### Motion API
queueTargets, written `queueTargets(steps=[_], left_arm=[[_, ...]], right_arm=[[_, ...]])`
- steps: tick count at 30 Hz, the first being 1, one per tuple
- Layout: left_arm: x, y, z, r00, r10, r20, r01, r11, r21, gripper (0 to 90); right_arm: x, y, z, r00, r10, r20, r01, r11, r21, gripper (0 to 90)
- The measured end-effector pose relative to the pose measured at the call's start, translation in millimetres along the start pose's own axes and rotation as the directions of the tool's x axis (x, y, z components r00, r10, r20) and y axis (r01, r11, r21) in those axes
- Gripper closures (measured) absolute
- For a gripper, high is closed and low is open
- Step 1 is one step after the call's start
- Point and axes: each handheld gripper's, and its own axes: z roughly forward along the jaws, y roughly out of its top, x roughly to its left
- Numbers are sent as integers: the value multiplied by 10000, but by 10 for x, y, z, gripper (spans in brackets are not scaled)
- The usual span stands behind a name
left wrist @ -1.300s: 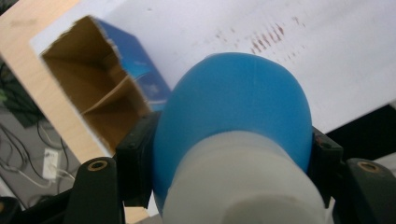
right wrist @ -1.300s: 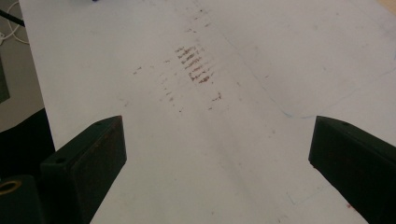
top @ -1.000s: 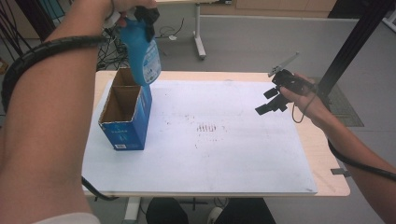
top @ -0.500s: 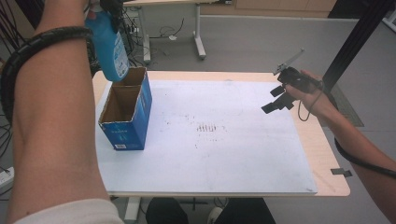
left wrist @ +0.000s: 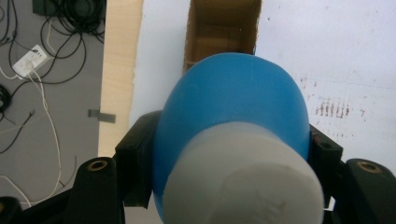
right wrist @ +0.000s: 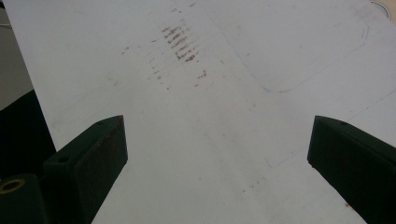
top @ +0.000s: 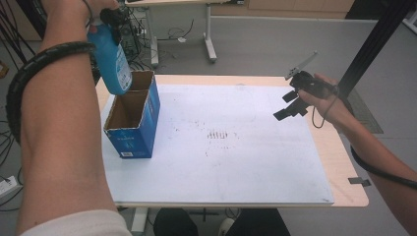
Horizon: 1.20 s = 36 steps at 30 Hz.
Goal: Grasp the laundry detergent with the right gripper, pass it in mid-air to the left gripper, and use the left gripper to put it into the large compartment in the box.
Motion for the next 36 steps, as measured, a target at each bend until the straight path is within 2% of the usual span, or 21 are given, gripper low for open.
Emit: queueTargets(steps=[12,25,29,36], left_arm=[[51,-13,287,9998,-173,86,171,9997,192,357],[96,-32,830,9997,-157,183,146,9982,586,357],[108,-55,1010,9991,-218,365,192,9975,680,357],[108,-110,1247,9996,-172,222,156,9974,700,357]], right_arm=[[41,54,10,10000,-3,-72,2,10000,-64,53],[66,76,33,10000,-93,1,93,10000,-20,54],[69,74,29,10000,-65,12,65,10000,-29,54],[72,67,25,10000,-35,71,35,10000,-20,54]])
